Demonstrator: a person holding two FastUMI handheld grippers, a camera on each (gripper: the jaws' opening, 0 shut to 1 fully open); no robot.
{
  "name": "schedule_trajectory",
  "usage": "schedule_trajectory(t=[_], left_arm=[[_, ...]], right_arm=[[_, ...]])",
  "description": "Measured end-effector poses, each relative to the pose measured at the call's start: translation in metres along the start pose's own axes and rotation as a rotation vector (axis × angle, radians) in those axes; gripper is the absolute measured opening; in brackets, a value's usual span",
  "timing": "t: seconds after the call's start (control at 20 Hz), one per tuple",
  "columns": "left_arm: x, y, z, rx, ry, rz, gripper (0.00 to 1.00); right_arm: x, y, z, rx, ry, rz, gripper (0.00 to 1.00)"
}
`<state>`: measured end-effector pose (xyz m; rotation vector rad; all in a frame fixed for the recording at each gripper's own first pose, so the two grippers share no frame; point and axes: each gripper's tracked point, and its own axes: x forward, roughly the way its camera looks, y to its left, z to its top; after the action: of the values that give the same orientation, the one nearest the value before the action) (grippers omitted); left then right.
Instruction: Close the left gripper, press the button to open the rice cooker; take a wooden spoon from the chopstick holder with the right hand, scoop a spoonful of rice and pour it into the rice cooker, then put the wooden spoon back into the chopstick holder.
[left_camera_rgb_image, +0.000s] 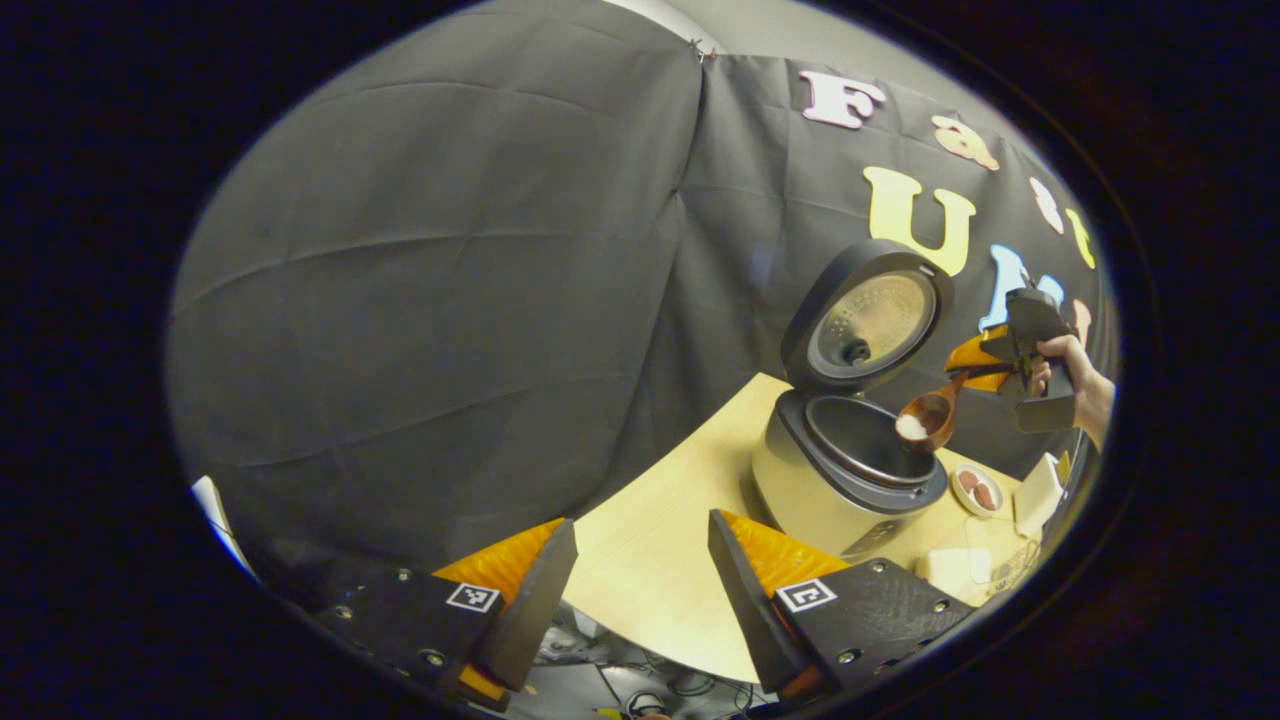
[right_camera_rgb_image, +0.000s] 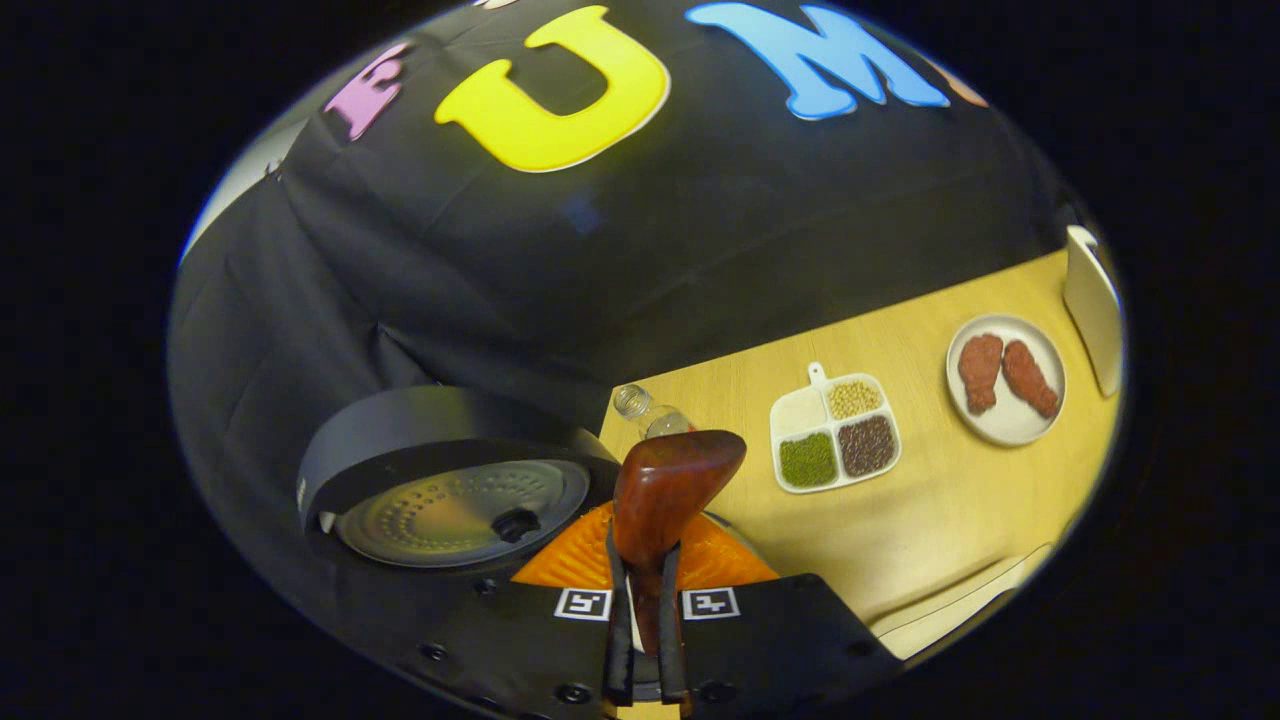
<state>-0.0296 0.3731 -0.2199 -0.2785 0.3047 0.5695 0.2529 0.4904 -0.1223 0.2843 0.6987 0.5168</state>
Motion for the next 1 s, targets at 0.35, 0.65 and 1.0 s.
schedule_trajectory(t=[0.35, 0.65, 1.0], left_arm=[[-0.002, -0.009, -0.006, 0.012, 0.008, -0.025, 0.84], [-0.011, -0.009, -0.011, 0.038, 0.004, -0.019, 0.84], [-0.026, -0.008, -0.029, 0.026, 0.027, -0.005, 0.85]], right_arm=[[0.0, 0.03, -0.005, -0.147, -0.004, 0.05, 0.12], [-0.01, 0.055, 0.0, -0.227, -0.061, 0.089, 0.12], [-0.031, 0.09, 0.019, -0.443, -0.209, 0.123, 0.12]])
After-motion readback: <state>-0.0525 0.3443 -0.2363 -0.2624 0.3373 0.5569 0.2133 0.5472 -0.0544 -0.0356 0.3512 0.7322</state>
